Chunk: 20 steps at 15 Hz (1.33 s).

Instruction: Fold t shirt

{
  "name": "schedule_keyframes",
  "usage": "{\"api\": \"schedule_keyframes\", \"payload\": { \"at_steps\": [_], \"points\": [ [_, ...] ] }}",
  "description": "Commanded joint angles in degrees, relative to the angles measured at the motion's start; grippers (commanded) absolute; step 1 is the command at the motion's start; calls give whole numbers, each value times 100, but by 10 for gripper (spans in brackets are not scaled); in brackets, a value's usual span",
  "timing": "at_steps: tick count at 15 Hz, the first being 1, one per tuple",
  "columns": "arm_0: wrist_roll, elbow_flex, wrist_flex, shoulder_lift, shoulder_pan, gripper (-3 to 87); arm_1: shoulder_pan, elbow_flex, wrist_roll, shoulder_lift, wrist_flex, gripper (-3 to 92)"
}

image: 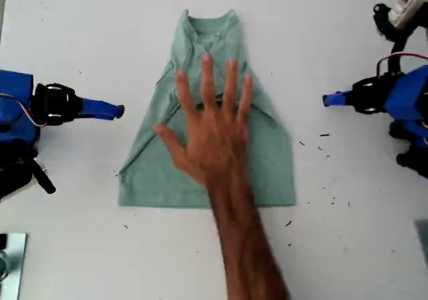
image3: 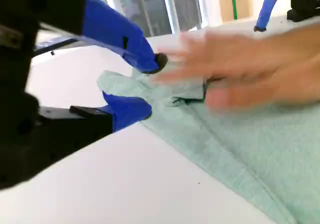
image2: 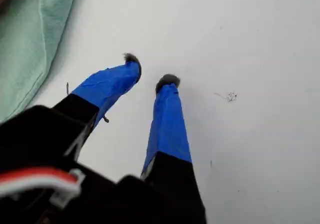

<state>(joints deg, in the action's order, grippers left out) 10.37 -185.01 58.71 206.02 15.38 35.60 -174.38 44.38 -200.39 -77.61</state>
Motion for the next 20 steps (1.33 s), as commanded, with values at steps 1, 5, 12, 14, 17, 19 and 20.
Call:
{"api": "schedule_keyframes", "payload": {
  "at_steps": [1, 5, 12, 14, 17, 19, 20],
  "points": [
    [26, -70, 9, 35, -70, 105, 26, -308, 70, -35, -9, 97],
    [26, -70, 9, 35, -70, 105, 26, -308, 70, -35, -9, 97],
    [26, -70, 9, 35, -70, 105, 26, -308, 70, -35, -9, 96],
    [26, -70, 9, 35, -70, 105, 26, -308, 70, -35, -9, 96],
    [-18, -62, 18, 35, 70, 104, 97, -308, 70, -35, -9, 96],
    [-18, -44, 18, 35, 527, 104, 149, -308, 70, -35, -9, 96],
    [18, -44, 18, 35, 642, 105, 149, -308, 70, -35, -9, 96]
  ]
}}
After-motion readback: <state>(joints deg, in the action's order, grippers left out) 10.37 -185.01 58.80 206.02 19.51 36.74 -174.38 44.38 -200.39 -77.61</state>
